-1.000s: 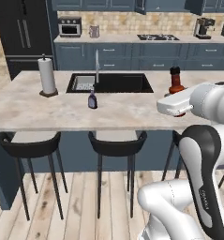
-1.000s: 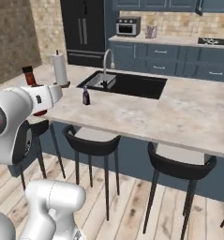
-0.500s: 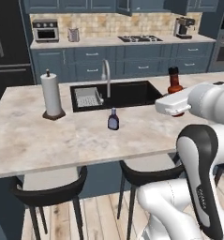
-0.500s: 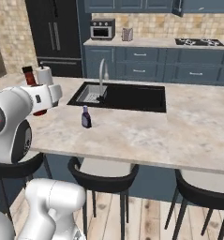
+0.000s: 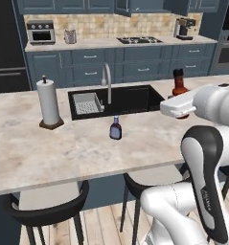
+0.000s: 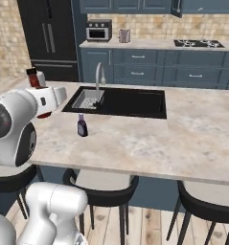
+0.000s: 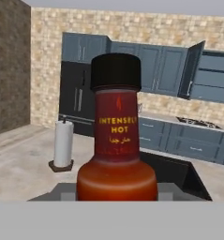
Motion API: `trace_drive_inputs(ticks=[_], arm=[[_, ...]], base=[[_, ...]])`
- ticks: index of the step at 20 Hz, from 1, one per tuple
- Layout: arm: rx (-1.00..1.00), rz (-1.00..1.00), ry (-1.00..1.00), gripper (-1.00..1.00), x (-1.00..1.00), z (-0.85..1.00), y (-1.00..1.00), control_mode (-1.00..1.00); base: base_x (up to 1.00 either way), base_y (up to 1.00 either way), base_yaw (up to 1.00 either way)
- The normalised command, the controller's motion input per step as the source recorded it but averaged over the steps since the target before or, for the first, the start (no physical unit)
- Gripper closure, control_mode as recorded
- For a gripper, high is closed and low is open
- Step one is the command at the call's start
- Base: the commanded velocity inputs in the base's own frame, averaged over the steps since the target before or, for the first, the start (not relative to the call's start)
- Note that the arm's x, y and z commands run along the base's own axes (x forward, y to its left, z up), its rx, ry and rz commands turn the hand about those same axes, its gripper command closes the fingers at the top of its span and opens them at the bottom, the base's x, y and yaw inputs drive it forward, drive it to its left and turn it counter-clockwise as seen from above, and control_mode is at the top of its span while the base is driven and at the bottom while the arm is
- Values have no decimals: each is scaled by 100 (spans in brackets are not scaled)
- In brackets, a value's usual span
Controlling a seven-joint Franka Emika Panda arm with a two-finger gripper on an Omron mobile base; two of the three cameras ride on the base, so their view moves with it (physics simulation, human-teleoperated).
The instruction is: The dining table condiment station is running low on condiment bottle. Refill the condiment station by opening the cabinet and taking the condiment bottle from the cabinet and placing it on the dining table.
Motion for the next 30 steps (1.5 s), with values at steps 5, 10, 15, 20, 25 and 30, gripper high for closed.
trace_drive_inputs(ticks=[5, 10, 15, 20, 25, 30], arm=[[7, 19, 0, 100, 65, -69, -50, -100], [14, 28, -5, 100, 34, -75, -74, -100], [0, 27, 3, 100, 65, -80, -16, -100], [0, 21, 0, 100, 62, -55, -2, -100], [0, 13, -7, 100, 51, -52, 0, -100], [0, 13, -1, 100, 57, -47, 0, -100]], base=[[0, 0, 0], [0, 0, 0], [0, 0, 0], [0, 0, 0], [0, 0, 0], [0, 0, 0]])
